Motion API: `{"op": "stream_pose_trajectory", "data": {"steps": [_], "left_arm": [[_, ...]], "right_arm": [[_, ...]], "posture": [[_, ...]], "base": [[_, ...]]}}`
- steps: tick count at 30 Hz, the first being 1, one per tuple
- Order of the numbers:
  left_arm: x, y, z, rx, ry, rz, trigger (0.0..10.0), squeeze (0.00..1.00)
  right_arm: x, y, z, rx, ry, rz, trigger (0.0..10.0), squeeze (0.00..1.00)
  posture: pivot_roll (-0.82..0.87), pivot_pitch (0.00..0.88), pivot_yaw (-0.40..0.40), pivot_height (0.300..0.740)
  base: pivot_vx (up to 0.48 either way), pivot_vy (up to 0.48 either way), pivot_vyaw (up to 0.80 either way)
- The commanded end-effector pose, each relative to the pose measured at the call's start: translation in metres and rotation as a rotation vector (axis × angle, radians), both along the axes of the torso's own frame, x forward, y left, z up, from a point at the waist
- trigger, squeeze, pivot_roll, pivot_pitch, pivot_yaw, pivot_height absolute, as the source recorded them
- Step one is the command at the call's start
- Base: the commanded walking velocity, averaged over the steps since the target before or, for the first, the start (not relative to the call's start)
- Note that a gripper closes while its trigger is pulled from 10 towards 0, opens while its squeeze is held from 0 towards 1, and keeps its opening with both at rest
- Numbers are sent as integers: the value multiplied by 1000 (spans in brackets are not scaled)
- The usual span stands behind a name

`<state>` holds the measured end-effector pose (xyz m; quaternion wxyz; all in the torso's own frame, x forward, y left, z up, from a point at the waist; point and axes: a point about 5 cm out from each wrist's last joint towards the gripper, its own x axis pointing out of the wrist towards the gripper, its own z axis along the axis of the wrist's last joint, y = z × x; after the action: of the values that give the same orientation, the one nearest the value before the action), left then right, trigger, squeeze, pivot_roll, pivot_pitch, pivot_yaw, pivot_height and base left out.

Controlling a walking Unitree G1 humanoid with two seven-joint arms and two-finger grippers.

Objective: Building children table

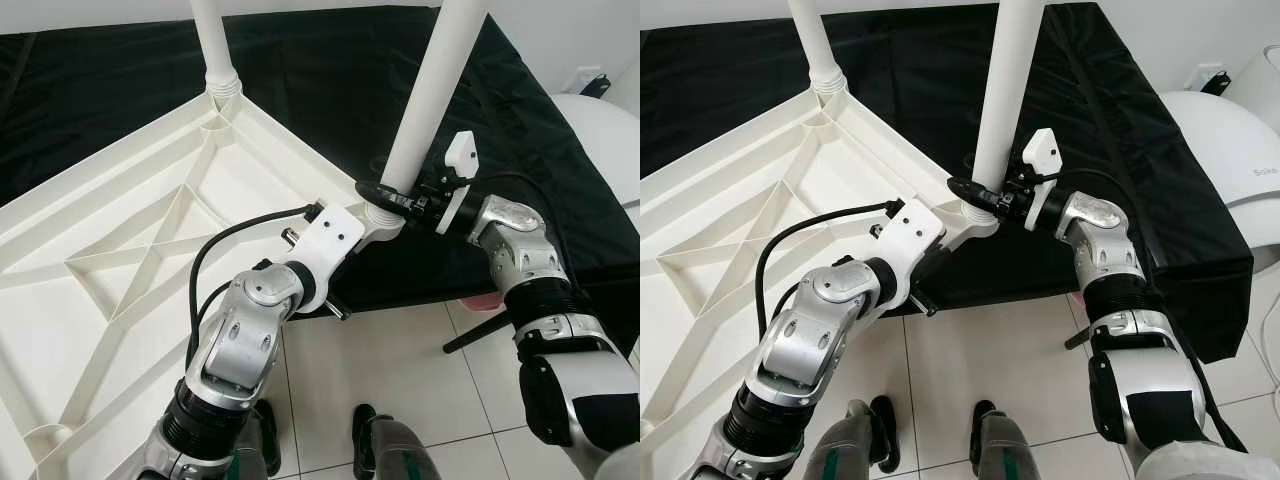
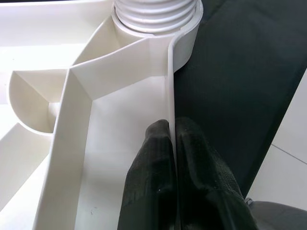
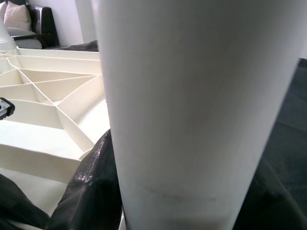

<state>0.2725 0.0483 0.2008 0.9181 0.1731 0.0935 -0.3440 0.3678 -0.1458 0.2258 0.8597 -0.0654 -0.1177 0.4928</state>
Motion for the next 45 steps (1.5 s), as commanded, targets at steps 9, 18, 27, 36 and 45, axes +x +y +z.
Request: {"op": "stream_pose_trajectory", "data": {"steps": [9, 18, 27, 36, 45], "left_arm": [[1, 5, 9, -10, -86, 92, 10000, 0], [1, 4, 8, -11, -86, 93, 10000, 0], [0, 3, 8, -13, -84, 91, 10000, 0], [0, 5, 8, -14, -79, 99, 10000, 0], [1, 6, 9, -12, -80, 101, 10000, 0]], "right_arm": [[-14, 4, 2, 113, 11, -1, 10000, 0], [-33, 17, -1, 161, 1, -124, 10000, 0], [-45, 23, -9, 197, 50, -269, 10000, 0], [-53, 32, -20, 267, 116, -625, 10000, 0], [-59, 47, -24, 270, 138, -766, 10000, 0]], "posture": [[-110, 219, -10, 740], [-116, 216, -16, 740], [-121, 223, -16, 740], [-124, 236, -14, 740], [-124, 247, -4, 740]], "base": [[0, 0, 0], [0, 0, 0], [0, 0, 0], [0, 0, 0], [0, 0, 0]]}}
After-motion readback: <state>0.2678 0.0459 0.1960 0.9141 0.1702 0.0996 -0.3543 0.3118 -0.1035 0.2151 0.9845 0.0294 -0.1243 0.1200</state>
